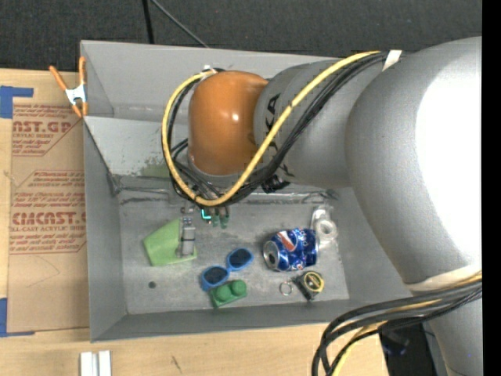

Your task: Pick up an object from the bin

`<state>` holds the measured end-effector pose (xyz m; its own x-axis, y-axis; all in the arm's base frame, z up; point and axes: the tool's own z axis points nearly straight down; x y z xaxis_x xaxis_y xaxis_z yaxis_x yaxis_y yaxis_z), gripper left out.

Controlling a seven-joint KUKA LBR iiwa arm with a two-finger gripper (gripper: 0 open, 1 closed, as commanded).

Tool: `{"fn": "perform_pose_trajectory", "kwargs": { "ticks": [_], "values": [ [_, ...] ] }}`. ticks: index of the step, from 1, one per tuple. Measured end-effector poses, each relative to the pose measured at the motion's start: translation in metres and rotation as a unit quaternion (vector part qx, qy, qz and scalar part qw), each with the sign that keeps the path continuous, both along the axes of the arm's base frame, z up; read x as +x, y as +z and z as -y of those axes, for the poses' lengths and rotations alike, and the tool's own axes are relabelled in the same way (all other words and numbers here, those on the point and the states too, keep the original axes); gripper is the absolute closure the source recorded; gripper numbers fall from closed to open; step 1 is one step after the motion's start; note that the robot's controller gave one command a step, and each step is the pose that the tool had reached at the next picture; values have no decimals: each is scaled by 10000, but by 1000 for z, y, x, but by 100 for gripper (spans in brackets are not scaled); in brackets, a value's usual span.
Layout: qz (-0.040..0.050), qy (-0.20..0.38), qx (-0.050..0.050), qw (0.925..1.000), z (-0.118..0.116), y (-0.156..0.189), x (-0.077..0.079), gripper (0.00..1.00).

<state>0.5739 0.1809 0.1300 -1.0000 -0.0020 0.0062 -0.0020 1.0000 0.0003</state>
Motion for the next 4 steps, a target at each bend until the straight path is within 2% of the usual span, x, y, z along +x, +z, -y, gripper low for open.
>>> {"fn": "perform_pose_trajectory", "kwargs": {
  "ticks": [1,2,3,4],
  "values": [
    [21,864,4,9963,-35,-62,-3,0],
    [48,449,15,9990,-68,-59,15,0],
    [40,442,10,9990,-66,-60,15,100],
    [86,581,16,9983,-55,103,8,100]
  ]
}}
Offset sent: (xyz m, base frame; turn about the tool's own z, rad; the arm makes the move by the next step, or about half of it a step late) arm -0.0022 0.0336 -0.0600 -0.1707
